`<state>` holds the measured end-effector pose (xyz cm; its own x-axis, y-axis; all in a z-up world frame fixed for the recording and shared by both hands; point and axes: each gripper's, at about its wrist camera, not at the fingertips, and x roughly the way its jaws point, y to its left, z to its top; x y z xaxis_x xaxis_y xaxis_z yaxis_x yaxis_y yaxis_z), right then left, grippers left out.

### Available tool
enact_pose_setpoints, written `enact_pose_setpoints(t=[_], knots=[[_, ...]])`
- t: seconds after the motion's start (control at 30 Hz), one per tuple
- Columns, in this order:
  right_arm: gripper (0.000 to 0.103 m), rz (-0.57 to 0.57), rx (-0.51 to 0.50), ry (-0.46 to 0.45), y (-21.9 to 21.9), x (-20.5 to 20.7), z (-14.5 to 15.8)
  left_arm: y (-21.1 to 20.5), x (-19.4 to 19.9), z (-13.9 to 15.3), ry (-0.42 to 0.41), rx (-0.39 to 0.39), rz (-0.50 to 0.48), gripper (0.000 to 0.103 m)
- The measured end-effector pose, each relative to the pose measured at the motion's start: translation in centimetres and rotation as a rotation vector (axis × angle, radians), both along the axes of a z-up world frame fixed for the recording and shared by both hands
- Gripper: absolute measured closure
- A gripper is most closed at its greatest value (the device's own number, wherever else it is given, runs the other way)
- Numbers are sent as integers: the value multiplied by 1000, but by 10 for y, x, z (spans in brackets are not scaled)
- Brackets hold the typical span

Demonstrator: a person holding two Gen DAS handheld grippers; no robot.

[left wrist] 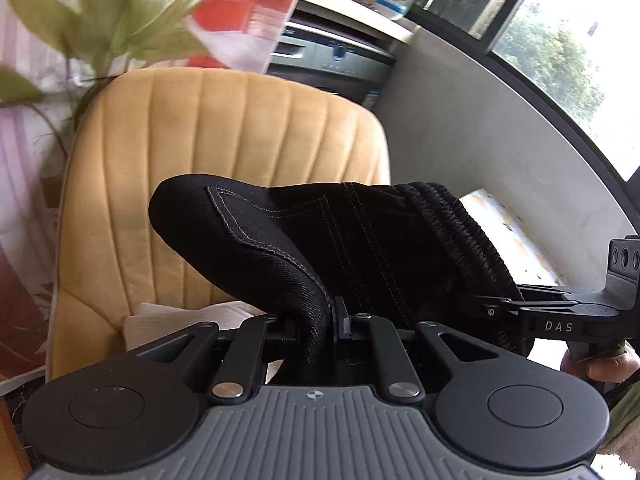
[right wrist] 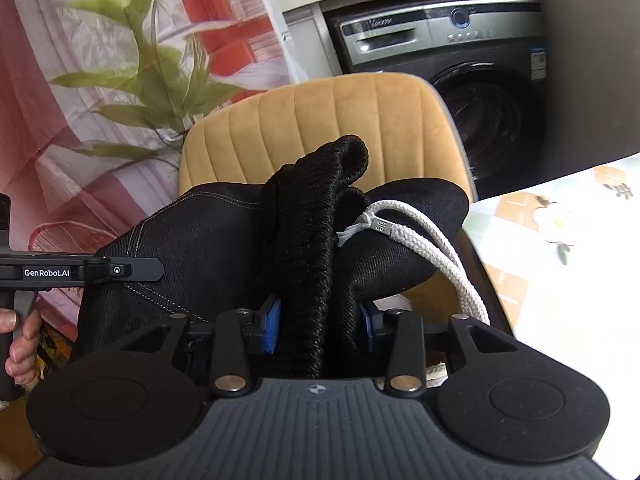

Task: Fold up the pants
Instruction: 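Carry the folded pants with both grippers onto the clothes stack on the chair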

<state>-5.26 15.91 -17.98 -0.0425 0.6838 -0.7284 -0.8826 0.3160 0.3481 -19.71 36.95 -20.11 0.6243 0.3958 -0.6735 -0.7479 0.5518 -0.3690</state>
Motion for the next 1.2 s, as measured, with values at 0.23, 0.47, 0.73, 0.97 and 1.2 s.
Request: enact_pose_setpoints(t=[0.23,0.47,0.73,0.97,1.2], knots=[[63,16,-158,15,47,-7,-82,45,-22,-76,96,-54,115,89],[41,-84,-284,70,42,9,-139,66,-28,-153,230,-178,183,82],[17,-143,-325,33,25,9,-125,67,-29,-135,268,-123,198,18],[9,-196,-300,-84,15,-14,-103,45,-21,-112,301,-18,214,5],[5,-99,-323,-184,19,-44,-107,12,-19,-112,301,-27,193,3]])
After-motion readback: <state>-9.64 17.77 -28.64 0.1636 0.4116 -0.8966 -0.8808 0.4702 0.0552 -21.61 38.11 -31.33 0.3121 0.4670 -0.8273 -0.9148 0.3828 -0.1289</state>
